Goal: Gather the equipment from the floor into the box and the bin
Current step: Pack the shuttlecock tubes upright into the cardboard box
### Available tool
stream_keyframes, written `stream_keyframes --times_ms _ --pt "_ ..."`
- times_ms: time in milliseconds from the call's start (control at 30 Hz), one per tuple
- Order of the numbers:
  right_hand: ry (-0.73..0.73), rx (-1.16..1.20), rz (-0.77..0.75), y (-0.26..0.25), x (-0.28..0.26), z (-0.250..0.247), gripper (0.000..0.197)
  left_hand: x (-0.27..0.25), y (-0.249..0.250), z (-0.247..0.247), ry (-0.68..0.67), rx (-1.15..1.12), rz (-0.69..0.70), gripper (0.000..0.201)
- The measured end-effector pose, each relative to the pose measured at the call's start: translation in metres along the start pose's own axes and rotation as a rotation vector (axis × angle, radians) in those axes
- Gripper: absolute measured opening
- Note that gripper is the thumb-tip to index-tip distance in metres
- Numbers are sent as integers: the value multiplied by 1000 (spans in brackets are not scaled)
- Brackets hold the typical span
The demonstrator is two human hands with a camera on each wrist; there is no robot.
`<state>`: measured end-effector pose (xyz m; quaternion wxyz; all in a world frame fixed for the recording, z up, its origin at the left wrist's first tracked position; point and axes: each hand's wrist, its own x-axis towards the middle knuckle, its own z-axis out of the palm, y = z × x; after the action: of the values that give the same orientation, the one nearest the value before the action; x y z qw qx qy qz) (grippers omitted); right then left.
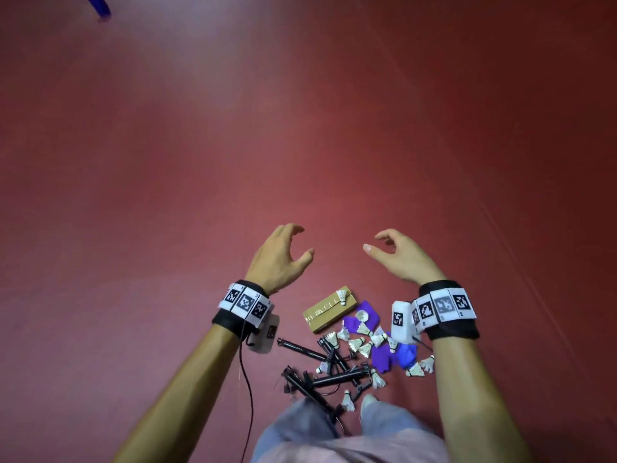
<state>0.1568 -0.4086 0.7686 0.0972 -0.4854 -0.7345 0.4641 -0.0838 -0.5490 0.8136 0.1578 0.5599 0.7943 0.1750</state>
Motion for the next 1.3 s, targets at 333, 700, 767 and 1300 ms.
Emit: stream_keyframes --times_ms 333,700,767,1300 --pt "131 984 301 23 68 32 39 230 -64 11 -202 36 138 55" --pt "261 1481 860 108 159 255 32 335 -223 235 -782 178 7 48" --pt "246 1376 962 123 172 307 28 321 -260 271 -870 242 11 49" --pt "-240 147 899 360 334 558 60 283 -476 540 -1103 296 -150 71"
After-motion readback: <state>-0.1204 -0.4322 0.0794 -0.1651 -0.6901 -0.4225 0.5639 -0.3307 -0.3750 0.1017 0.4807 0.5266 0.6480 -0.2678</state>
